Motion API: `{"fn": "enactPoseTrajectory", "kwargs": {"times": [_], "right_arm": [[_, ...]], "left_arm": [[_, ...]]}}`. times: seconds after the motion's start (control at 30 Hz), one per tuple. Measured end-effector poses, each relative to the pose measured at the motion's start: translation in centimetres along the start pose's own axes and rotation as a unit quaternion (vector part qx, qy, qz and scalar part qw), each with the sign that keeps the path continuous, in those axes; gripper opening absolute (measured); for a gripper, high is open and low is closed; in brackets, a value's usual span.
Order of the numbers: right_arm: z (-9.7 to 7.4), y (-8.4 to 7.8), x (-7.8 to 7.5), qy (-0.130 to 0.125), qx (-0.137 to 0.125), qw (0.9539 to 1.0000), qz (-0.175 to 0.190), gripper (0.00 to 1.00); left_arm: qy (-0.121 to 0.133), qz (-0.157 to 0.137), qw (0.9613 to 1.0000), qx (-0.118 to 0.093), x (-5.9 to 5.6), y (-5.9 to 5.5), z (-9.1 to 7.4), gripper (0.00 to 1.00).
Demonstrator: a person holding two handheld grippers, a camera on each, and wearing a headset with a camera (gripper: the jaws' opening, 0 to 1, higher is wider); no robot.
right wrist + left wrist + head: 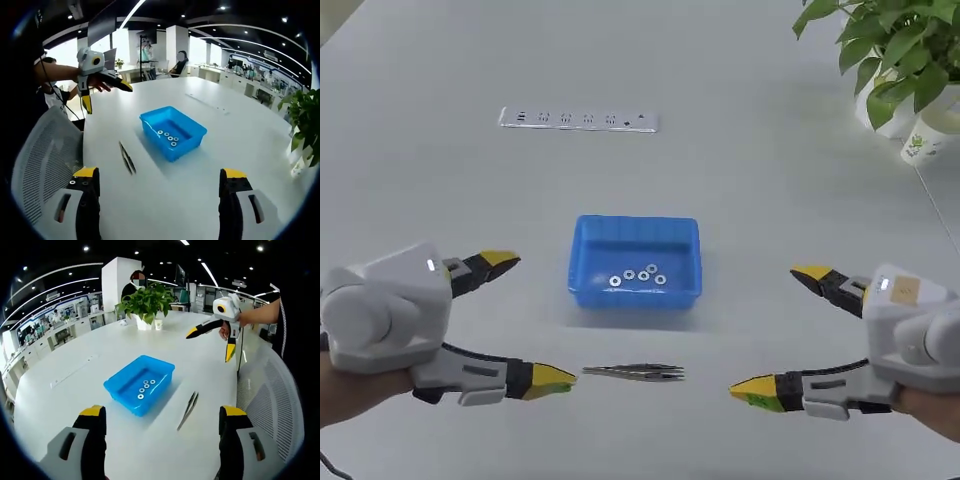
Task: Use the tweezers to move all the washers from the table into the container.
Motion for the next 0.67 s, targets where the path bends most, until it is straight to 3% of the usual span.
{"fn": "enactPoseTrajectory", "kwargs": {"times": [0.33, 0.67], "right_arm": [[-0.65, -0.13, -0.06, -0.003, -0.001, 1.0, -0.002, 1.0], [-0.63, -0.1, -0.22, -0.009, -0.005, 0.9999, 0.003, 1.0]], "left_arm": [[0.005, 0.003, 1.0, 0.001, 0.13, -0.32, -0.84, 0.99], [0.008, -0.003, 0.9999, -0.008, 0.12, -0.37, -0.6, 0.99]]}}
Point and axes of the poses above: the centre of the closed fingertips' face, and the gripper's own axes: z roughly forward along the fingers, x roughly to its left, y roughly out of its top, the point moved 4 cm from there along -z, roughly backward along the fingers, and after that the axes turned 4 degrees about y, right-handed, at the moved point
